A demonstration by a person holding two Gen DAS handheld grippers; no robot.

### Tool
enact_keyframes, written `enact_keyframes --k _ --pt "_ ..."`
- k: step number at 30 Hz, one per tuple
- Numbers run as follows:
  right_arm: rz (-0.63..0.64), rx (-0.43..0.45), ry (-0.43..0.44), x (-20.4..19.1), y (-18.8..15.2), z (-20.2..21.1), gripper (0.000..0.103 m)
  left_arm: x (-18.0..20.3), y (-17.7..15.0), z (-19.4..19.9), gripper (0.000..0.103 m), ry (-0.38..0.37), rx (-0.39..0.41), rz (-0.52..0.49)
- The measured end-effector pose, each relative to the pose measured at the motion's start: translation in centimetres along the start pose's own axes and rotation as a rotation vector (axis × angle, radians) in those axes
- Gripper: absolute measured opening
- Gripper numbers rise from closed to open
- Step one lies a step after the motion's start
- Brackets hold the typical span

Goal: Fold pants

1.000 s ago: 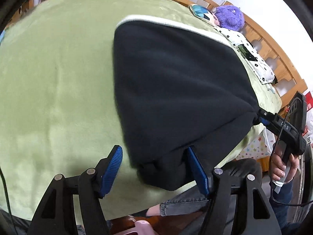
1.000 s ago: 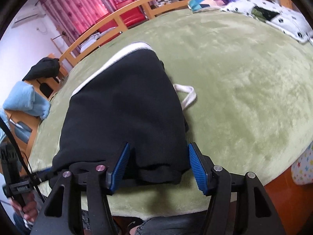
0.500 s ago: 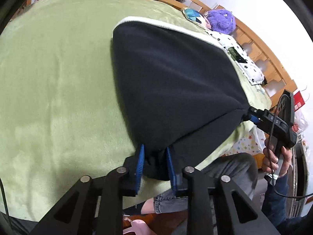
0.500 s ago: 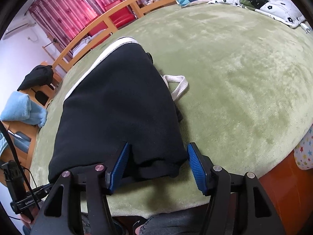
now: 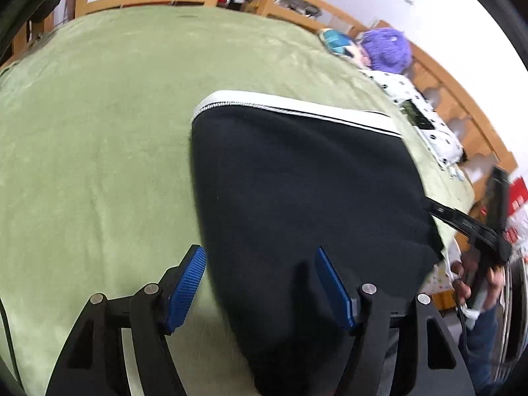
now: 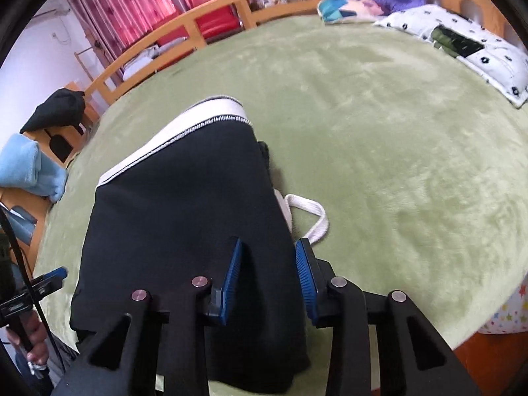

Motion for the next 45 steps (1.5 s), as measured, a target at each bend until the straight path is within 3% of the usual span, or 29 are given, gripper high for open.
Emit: enact_keyframes --k 4,6,11,17,25,31,34,35,37,39,42,45 --pt "0.014 0.011 -0.006 0.2 0.6 -0.8 0.039 -0.8 0.3 -2.7 0.066 0.008 -0.048 0.049" --pt "0.016 -0.004 -0.021 0.7 0.6 -1.4 0.057 -1.0 0.3 -3.5 0.067 0.001 -0.055 0.062" --pt "-0.006 -0.046 0.031 1.8 1.0 -2.5 0.071 -1.4 0.7 -4.5 0.07 -0.013 -0.071 0.072" --pt "-0.071 -0.09 0.16 2.2 1.1 -3.7 0.073 -1.4 0.8 -5.3 0.074 -0.032 -0.091 0.083" --pt "-0.032 -0.148 0.238 1.4 -0.3 -3.0 0.073 -1.3 0.3 -5.8 0.073 -0.09 -0.109 0.111" --pt "-0.034 -0.204 0.318 -0.4 -0.7 -6.6 0.091 -0.6 1.5 -6.6 0.073 -0.136 -0.11 0.139" --pt "-0.026 -0.168 0.27 -1.3 -0.3 -6.8 0.09 -0.5 1.6 -6.3 0.059 -0.146 -0.092 0.152" --pt "-0.026 -0.154 0.253 -1.4 -0.2 -6.8 0.088 -0.4 1.5 -6.1 0.05 -0.15 -0.084 0.153" --pt "-0.035 -0.116 0.234 -1.5 -0.2 -6.5 0.079 -0.4 1.6 -5.5 0.037 -0.144 -0.063 0.138" --pt "-0.029 -0.072 0.211 -1.7 -0.1 -5.5 0.061 -0.4 1.7 -4.8 0.026 -0.148 -0.045 0.129" --pt "-0.07 -0.018 0.223 -1.6 0.1 -3.9 0.047 -0.9 2.0 -3.5 0.016 -0.208 -0.017 0.141" --pt "-0.129 0.021 0.244 -1.3 0.5 -2.6 0.035 -1.3 2.3 -2.3 0.012 -0.265 0.001 0.134"
Point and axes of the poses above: each gripper's, at about its wrist camera, not at the fingertips, and z roughly against the way its jaws point, x to its right, y to its top, the point moved 10 cm from there along -z, roughly the way its jaws point, and after that the axes turned 14 degrees about -x, right-handed, at the moved point
